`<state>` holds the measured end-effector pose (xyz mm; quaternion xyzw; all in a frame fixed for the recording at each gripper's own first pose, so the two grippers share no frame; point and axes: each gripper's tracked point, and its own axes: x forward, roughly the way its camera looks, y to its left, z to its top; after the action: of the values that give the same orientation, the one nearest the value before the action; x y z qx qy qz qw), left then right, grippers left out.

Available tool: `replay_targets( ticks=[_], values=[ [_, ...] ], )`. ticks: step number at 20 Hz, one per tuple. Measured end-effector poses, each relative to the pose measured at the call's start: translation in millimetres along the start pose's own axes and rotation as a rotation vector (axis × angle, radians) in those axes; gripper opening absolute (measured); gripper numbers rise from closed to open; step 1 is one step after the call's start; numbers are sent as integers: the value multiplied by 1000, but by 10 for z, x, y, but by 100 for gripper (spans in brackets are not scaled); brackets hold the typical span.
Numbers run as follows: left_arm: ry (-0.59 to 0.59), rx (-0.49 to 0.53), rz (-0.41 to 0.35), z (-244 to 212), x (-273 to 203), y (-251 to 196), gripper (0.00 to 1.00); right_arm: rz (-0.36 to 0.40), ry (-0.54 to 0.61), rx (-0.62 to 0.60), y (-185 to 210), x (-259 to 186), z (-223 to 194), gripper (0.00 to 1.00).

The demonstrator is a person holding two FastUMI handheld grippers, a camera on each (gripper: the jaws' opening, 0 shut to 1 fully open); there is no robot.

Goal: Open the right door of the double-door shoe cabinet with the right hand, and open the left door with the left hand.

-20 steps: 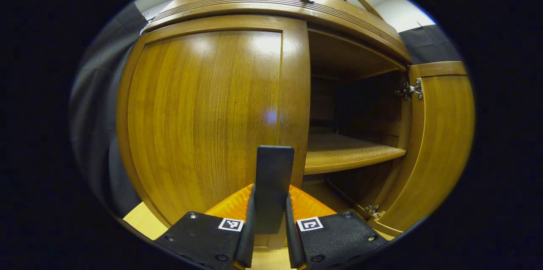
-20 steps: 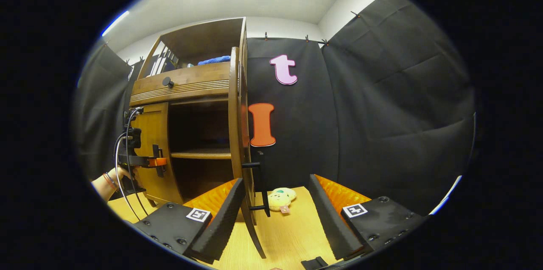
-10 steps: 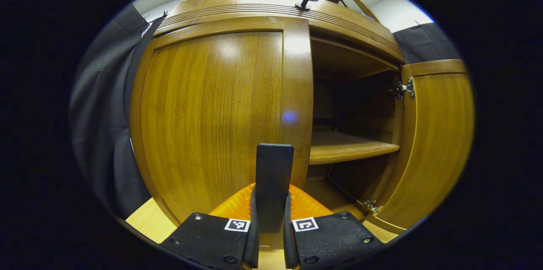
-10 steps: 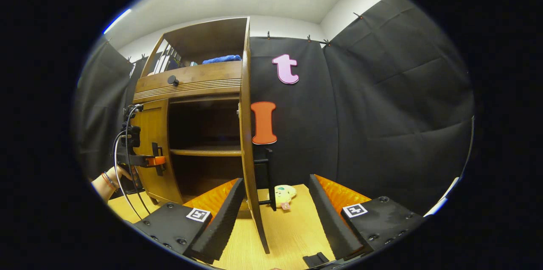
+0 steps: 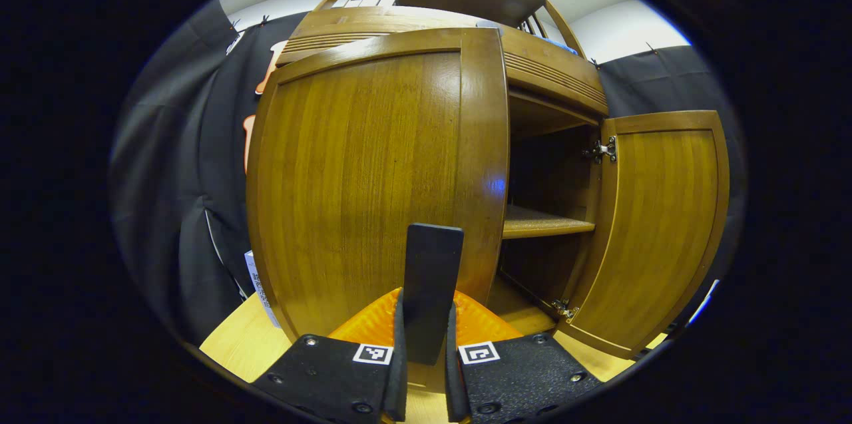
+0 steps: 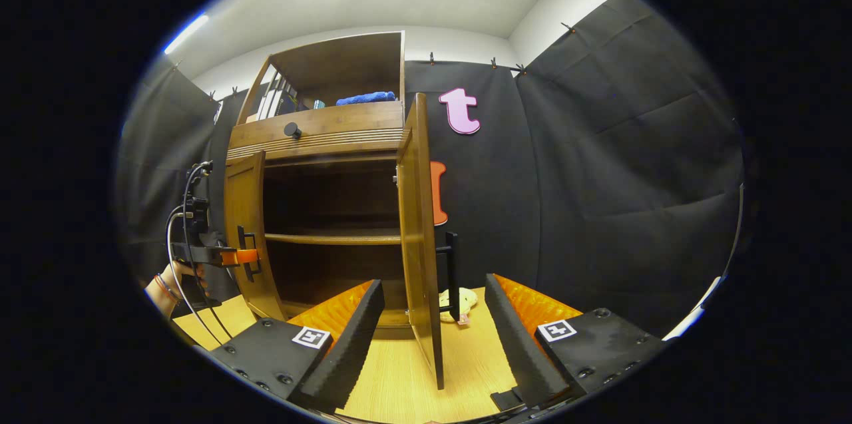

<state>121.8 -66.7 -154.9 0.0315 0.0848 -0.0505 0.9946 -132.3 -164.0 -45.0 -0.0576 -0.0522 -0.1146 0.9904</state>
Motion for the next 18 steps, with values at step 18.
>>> replay_targets(
  ticks=[18],
  values=[
    [-19,12,-36,43,-759,481,19,17,28,14,127,-92,-80,98]
  ],
)
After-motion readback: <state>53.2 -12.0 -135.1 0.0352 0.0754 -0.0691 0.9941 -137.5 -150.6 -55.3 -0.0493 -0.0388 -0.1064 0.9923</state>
